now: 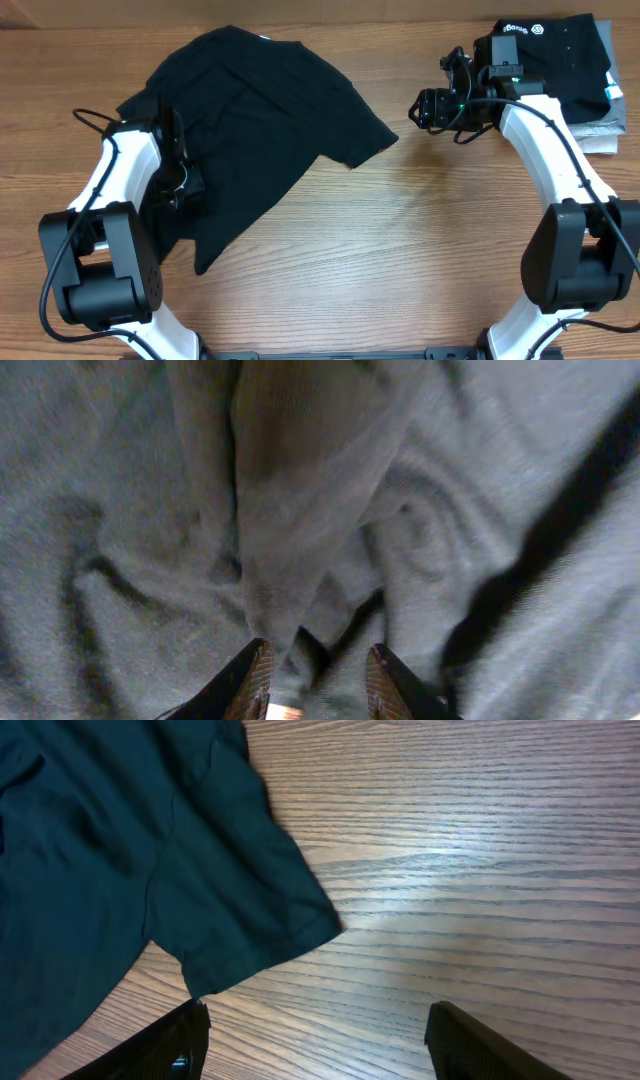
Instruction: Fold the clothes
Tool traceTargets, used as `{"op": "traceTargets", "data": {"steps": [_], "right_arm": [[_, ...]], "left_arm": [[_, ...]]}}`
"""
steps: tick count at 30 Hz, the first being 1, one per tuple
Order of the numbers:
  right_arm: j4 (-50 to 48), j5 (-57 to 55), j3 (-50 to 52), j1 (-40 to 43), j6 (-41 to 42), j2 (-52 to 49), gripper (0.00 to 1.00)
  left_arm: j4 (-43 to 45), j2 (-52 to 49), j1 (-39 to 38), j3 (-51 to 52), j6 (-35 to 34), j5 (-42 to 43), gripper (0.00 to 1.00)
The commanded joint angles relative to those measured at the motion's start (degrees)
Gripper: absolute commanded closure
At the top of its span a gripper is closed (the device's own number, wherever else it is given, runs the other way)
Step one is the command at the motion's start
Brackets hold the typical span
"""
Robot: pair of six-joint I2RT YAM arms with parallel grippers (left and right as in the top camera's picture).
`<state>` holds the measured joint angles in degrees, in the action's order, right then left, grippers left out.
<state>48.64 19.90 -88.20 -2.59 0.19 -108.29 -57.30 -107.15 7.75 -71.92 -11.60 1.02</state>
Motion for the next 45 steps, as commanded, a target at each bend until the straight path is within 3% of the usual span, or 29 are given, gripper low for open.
{"op": "traceTargets", "data": {"steps": [1, 8, 12, 17, 22, 27, 37, 45], "right_arm": [[-0.3, -0.4, -1.4, 0.3, -0.4, 0.4, 0.26], [-0.3, -0.4, -1.4, 0.3, -0.4, 0.4, 0.26], [-0.3, -0.4, -1.4, 0.3, -0.4, 0.4, 0.26], [-0.3, -0.4, -1.4, 0.3, -0.4, 0.4, 0.26], [-0.3, -0.4, -1.4, 0.3, -0.4, 0.4, 0.26], [-0.4, -0.4, -1.4, 0.3, -0.4, 0.4, 0.26], [-0.5, -0.4, -1.4, 0.3, -0.4, 0.4, 0.26], [-0.5, -0.4, -1.4, 0.3, -0.4, 0.4, 0.26]], "left_arm": [[0.7, -0.9, 0.3, 1.9, -1.4, -3.1, 0.65], [2.6, -0.9, 1.3, 3.1, -2.4, -4.2, 0.65], [3.6, -0.9, 1.7, 3.3, -2.3, -4.2, 0.78], [4.0, -1.9, 1.6, 3.3, -2.1, -4.0, 0.80], [4.3, -3.0, 1.6, 3.3, -2.1, -4.0, 0.96], [4.0, -3.0, 2.6, 1.2, -2.4, -4.0, 0.96], [-0.5, -2.9, 11.5, -15.9, -2.0, -7.8, 0.96], [5.3, -3.0, 18.7, -20.0, 0.3, -14.8, 0.96]]}}
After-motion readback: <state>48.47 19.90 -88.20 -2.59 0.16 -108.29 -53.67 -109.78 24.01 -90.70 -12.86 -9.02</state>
